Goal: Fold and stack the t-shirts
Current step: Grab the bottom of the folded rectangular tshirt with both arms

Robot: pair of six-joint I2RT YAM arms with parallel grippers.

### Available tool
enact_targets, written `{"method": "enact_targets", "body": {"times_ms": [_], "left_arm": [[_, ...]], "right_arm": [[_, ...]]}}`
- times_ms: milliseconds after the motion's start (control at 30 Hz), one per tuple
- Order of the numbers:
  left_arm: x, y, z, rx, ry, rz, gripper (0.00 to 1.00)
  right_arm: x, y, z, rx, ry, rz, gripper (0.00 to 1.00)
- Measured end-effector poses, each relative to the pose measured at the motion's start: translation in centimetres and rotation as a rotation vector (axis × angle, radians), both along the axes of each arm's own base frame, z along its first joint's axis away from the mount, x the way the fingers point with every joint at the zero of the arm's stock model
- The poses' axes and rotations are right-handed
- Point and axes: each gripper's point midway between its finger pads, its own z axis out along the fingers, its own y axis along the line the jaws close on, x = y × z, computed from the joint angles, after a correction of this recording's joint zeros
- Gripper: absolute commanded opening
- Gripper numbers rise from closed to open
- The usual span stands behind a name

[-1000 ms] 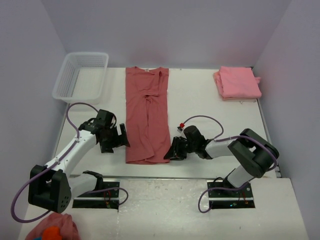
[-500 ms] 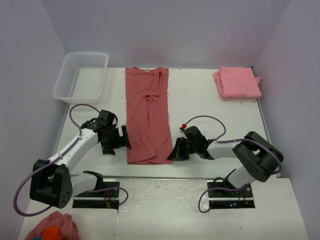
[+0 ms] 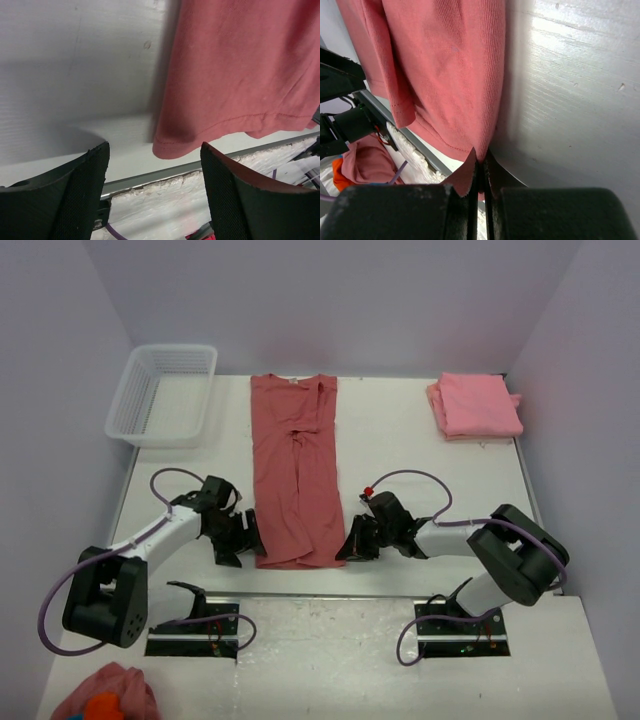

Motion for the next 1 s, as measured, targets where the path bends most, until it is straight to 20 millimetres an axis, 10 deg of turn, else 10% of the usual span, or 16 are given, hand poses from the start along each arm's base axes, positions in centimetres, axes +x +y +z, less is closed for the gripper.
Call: {"method": "enact_targets", "body": {"times_ms": [667,900,1000], "left_arm": [[0.4,-2.6,-0.8,-0.153,0.029,0.024,0.38],[0.2,-2.9,-1.2,-0.172,0.036,0.033,0.00],[0.2,-2.9,-1.2,-0.174,0.032,0.033,0.00]], "right_arm": [[0.0,0.0,0.0,0.001,-0.002,0.004,0.00],[0.0,0.1,-0.1,0.003,-0.004,0.004,0.00],[0.1,0.0,-0.1,-0.001,-0.004,0.002,0.00]]}}
